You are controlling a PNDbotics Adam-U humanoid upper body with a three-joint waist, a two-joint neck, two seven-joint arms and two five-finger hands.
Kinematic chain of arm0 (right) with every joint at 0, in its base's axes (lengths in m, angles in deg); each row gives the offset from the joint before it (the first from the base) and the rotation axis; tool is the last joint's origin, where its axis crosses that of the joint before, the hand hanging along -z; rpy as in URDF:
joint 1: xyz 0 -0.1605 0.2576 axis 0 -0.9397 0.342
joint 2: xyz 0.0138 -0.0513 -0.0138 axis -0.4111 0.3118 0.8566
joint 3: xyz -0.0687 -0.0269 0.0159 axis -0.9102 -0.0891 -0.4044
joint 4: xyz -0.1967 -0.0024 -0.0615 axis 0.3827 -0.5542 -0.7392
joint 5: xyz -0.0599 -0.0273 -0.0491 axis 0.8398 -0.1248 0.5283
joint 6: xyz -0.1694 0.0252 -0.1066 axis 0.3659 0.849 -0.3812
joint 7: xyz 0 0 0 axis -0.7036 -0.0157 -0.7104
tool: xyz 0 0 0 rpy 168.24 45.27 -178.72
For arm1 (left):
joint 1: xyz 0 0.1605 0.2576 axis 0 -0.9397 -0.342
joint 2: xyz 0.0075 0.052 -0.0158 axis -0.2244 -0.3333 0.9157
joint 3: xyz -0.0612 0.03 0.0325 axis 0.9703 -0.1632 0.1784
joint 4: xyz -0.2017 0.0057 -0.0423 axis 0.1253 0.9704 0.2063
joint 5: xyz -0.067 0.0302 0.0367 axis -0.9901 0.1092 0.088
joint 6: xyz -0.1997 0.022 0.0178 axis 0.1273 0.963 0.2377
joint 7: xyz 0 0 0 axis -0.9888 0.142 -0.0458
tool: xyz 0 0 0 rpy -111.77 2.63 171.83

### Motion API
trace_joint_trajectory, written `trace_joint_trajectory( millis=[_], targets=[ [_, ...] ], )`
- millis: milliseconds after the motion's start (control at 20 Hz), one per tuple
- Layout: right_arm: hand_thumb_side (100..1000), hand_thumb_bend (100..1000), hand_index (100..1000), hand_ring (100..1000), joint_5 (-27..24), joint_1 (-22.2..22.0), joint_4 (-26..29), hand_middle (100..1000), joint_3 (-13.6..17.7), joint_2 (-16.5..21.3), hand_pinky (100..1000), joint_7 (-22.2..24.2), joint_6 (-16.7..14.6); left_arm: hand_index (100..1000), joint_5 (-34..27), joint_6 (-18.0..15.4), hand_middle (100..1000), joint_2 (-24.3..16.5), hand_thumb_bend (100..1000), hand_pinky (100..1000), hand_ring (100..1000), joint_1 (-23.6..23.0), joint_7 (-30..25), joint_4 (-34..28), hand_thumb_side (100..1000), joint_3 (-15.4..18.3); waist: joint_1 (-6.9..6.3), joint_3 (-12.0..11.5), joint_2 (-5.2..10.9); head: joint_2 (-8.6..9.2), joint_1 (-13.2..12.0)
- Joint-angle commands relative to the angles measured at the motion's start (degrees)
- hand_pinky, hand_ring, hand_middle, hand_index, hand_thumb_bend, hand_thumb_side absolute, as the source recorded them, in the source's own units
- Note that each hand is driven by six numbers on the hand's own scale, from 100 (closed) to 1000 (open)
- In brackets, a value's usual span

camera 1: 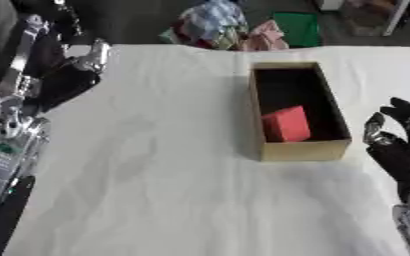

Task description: Pick up objects on the table and place them in the box.

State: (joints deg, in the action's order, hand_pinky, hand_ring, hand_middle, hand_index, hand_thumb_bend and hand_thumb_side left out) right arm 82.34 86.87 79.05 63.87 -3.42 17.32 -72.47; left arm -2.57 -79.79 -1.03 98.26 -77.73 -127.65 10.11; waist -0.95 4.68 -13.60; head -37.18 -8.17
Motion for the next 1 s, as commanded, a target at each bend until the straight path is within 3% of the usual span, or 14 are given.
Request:
trace_joint_trajectory(
  millis=[50, 550, 800, 1000],
  targets=[
    [100, 100, 818, 934, 0.2, 0.4, 1.3, 696, 0.6, 1.3, 655, -0.4, 0.0, 773, -0.3, -0.4, 619, 0.2, 100, 886, 657, -1.1, 0.7, 0.3, 138, 1.4, 0.02, -0.1, 0.72, 0.02, 0.2],
    [100, 100, 817, 934, 0.1, 0.4, 1.4, 695, 0.8, 1.2, 654, -0.8, 0.0, 764, -2.0, -1.2, 587, 3.0, 100, 883, 629, -4.7, 1.2, 2.2, 144, 2.7, 0.34, -0.3, 0.46, -0.06, 0.6],
    [100, 100, 818, 934, 0.1, 0.4, 1.4, 695, 0.9, 1.3, 654, -0.8, 0.0, 758, -0.7, -2.7, 557, 3.2, 100, 868, 620, -5.1, 3.6, -1.0, 129, 3.9, 0.41, -0.5, 0.48, -0.29, 0.7],
    [100, 100, 818, 934, 0.2, 0.2, 1.4, 695, 1.1, 1.5, 654, -1.0, 0.1, 763, 3.2, -8.9, 583, 1.8, 117, 838, 633, -3.1, 8.9, -2.5, 100, 5.9, 0.50, -0.7, 0.60, -0.84, 0.8]
  ],
)
